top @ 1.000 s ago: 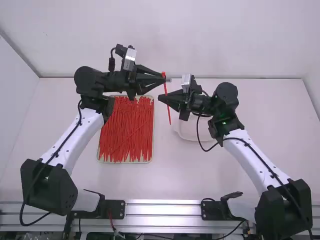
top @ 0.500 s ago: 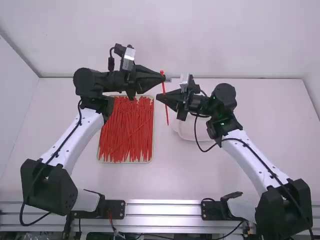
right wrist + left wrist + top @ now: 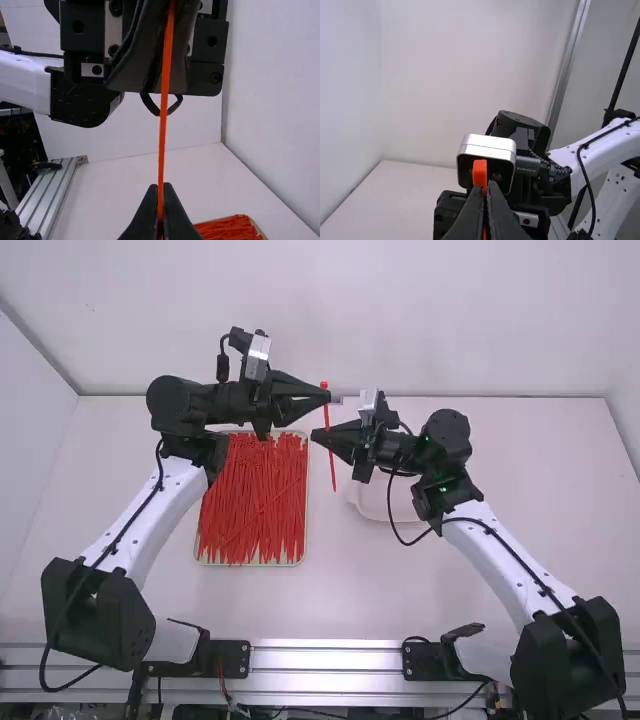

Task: Fasten the cable tie

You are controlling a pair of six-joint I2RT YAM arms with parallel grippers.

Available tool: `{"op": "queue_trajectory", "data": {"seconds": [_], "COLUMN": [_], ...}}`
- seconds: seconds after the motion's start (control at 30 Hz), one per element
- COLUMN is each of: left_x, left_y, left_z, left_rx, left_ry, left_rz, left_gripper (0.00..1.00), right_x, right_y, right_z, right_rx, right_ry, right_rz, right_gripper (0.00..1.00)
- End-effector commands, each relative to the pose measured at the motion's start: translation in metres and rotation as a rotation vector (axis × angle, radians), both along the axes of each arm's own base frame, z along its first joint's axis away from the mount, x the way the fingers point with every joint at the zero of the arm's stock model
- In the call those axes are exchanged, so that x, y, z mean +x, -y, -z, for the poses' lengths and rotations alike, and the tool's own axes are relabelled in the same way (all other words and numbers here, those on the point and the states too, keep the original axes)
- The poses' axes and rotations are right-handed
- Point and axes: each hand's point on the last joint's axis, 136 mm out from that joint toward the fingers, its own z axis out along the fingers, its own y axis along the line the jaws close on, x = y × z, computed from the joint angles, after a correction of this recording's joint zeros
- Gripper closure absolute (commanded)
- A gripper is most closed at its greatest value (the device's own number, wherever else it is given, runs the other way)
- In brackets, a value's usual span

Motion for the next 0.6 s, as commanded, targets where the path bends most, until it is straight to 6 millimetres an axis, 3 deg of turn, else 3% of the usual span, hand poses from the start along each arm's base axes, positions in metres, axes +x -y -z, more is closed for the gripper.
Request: {"op": "queue_trajectory", "data": {"seconds": [0.0,0.1,0.17,0.2,0.27,0.47,0.53,0.57], "left_x": [-0.002,-0.001,-0.004,-0.005,-0.004,-0.002,0.002,0.003], "left_y": [0.0,0.0,0.0,0.0,0.0,-0.001,-0.006,-0.006], "left_z": [-0.012,-0.013,-0.015,-0.016,-0.02,-0.025,-0.024,-0.024], "left_rx": [-0.013,-0.019,-0.01,-0.008,-0.003,0.006,0.014,0.015], "left_ry": [0.028,0.012,0.014,0.015,-0.014,-0.042,-0.062,-0.065], "left_rz": [-0.004,-0.006,0.008,0.011,0.014,0.012,0.002,0.0], "left_gripper": [0.98,0.99,0.98,0.99,0.99,0.98,0.99,0.99], "right_x": [-0.002,-0.001,-0.002,-0.002,-0.001,-0.002,0.002,0.002], "right_y": [-0.001,-0.001,-0.001,-0.001,-0.001,0.0,0.003,0.004], "right_z": [0.006,0.007,0.01,0.011,0.014,0.023,0.026,0.026], "right_rx": [-0.005,-0.008,-0.014,-0.015,-0.02,-0.028,-0.03,-0.03], "right_ry": [-0.019,-0.026,-0.038,-0.041,-0.055,-0.068,-0.075,-0.079], "right_rz": [-0.008,-0.007,-0.013,-0.013,-0.007,-0.005,0.008,0.01], "right_gripper": [1.0,1.0,0.88,0.87,0.73,0.43,0.23,0.21]}}
